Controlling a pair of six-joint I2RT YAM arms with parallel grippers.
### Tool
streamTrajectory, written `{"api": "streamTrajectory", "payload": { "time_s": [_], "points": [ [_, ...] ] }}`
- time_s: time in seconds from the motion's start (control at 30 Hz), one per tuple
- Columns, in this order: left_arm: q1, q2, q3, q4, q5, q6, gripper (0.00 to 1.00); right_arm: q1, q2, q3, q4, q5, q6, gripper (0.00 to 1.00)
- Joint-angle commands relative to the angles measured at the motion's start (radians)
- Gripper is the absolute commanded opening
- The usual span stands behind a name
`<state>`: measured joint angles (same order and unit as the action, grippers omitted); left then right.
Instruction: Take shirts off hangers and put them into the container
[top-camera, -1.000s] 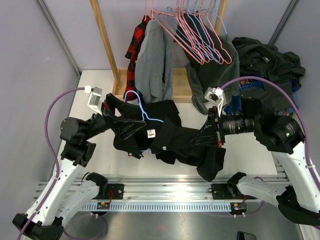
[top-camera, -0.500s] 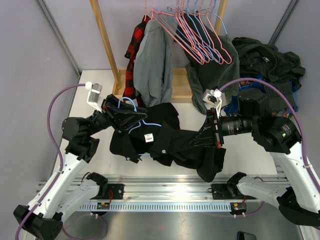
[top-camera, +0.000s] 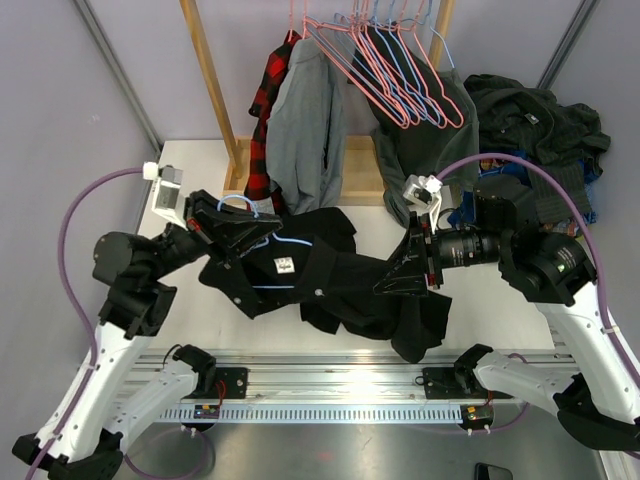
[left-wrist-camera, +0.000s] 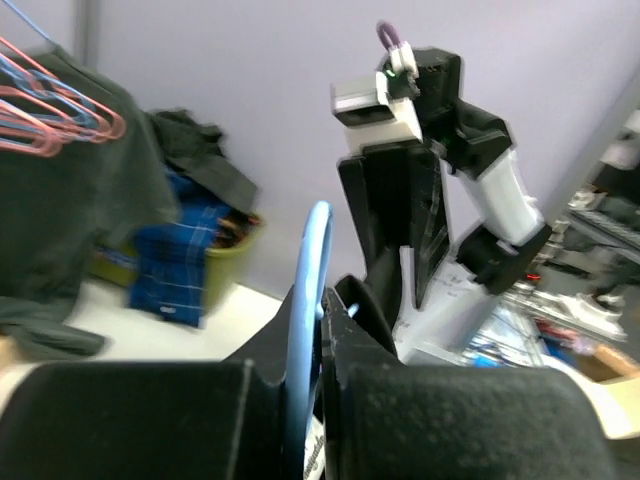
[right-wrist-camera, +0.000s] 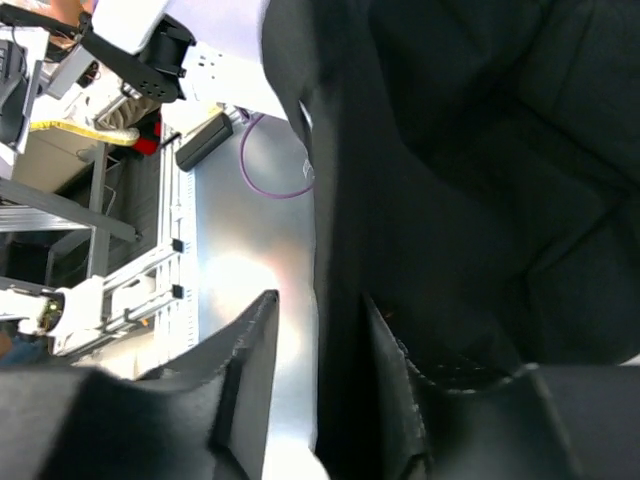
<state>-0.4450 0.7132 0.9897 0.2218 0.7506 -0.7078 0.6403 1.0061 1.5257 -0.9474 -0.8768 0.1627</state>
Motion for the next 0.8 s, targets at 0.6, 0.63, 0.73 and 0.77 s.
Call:
{"api": "streamTrajectory", "payload": {
  "time_s": [0.6, 0.63, 0.73, 0.77],
  "points": [
    [0.003, -0.058, 0.392, -0.666, -0.226, 0.45, 0.0, 0.005, -0.124, -0.015, 0.088, 0.537, 0.063, 0.0],
    [0.003, -0.079, 0.385, -0.747, -0.202, 0.462, 0.0, 0.005, -0.135, -0.025, 0.11, 0.606, 0.101, 0.0],
    [0.003, -0.142, 0.351, -0.899, -0.151, 0.524, 0.0, 0.005, -0.164, -0.056, 0.183, 0.869, 0.161, 0.0],
    [0.002, -0.162, 0.345, -0.927, -0.149, 0.534, 0.0, 0.005, -0.172, -0.068, 0.202, 0.977, 0.173, 0.0]
  ]
}}
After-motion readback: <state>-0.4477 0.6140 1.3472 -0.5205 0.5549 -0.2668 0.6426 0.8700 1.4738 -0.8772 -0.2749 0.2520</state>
